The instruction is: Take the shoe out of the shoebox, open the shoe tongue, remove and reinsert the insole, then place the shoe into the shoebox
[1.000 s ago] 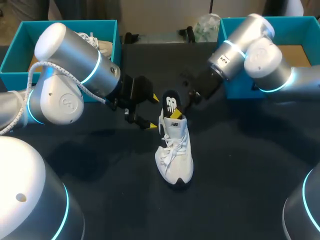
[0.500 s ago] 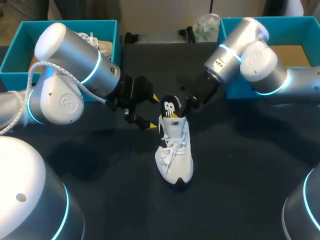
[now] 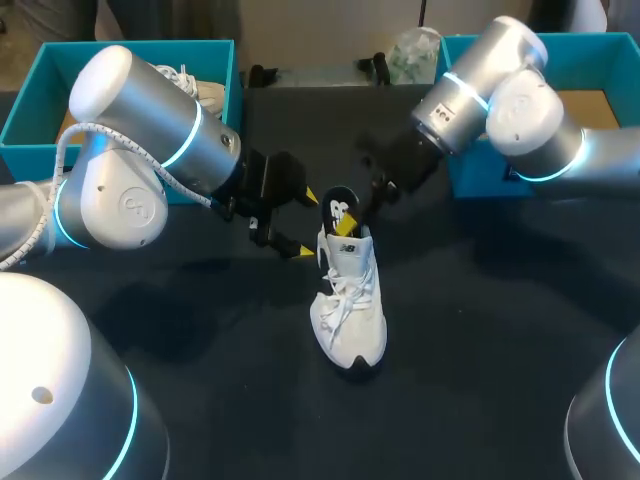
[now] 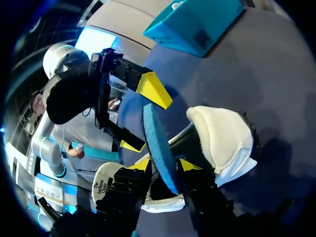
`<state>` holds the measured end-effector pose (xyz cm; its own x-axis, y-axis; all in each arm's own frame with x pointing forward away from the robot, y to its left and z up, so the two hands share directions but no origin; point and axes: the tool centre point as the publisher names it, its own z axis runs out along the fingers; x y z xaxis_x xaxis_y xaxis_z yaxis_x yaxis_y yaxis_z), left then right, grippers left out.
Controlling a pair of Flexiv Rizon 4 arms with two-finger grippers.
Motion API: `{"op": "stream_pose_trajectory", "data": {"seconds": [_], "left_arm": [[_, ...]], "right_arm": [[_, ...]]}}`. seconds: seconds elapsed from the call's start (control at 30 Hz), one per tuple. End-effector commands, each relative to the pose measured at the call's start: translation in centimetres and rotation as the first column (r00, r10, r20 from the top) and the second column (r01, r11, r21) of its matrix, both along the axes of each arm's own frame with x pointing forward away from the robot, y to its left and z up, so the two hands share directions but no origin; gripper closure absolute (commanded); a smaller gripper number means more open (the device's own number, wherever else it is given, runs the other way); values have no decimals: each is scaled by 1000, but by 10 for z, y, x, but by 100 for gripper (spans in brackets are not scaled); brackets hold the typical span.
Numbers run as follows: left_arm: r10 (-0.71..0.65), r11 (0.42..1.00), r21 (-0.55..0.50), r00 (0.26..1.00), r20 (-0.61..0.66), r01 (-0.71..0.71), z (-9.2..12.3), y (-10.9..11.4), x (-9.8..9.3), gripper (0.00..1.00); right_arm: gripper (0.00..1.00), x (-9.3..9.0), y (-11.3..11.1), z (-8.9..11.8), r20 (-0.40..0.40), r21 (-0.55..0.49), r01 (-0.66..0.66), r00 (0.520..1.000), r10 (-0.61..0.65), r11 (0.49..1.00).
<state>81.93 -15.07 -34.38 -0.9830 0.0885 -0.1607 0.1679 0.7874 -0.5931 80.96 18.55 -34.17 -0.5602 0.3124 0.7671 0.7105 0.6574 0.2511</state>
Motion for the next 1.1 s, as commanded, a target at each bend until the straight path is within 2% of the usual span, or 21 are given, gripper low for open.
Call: {"op": "stream_pose_trajectory", "data": {"seconds": [0.03, 0.13, 0.2, 0.23, 0.63, 0.83, 0.97, 1.1], "left_arm": [[1, 1000, 4, 1000, 1, -1, 0, -1, 0, 0], [1, 1000, 4, 1000, 1, -1, 0, -1, 0, 0], [1, 1000, 4, 1000, 1, -1, 0, -1, 0, 0], [1, 1000, 4, 1000, 1, -1, 0, -1, 0, 0], [1, 1000, 4, 1000, 1, -1, 0, -1, 0, 0], [1, 1000, 4, 1000, 1, -1, 0, -1, 0, 0], [1, 1000, 4, 1000, 1, -1, 0, -1, 0, 0], [1, 1000, 4, 1000, 1, -1, 0, -1, 0, 0]], "right_arm": [[65, 8, 1, 0, -6, -3, -14, 1000, 14, 1000], [69, 11, -2, -3, -8, -3, -18, 1000, 18, 1000], [85, 12, -4, -3, -10, -2, -19, 1000, 19, 1000], [100, 12, -4, -3, -13, -2, -19, 1000, 19, 1000], [100, -20, -4, -15, -86, 1, -12, 996, 13, 1000], [99, -29, -4, -19, -109, -9, -10, 994, 9, 1000], [81, -25, -6, -15, -91, -14, -2, 996, 1, 1000], [72, -17, -7, -8, -61, -21, -5, 998, 4, 1000]]}}
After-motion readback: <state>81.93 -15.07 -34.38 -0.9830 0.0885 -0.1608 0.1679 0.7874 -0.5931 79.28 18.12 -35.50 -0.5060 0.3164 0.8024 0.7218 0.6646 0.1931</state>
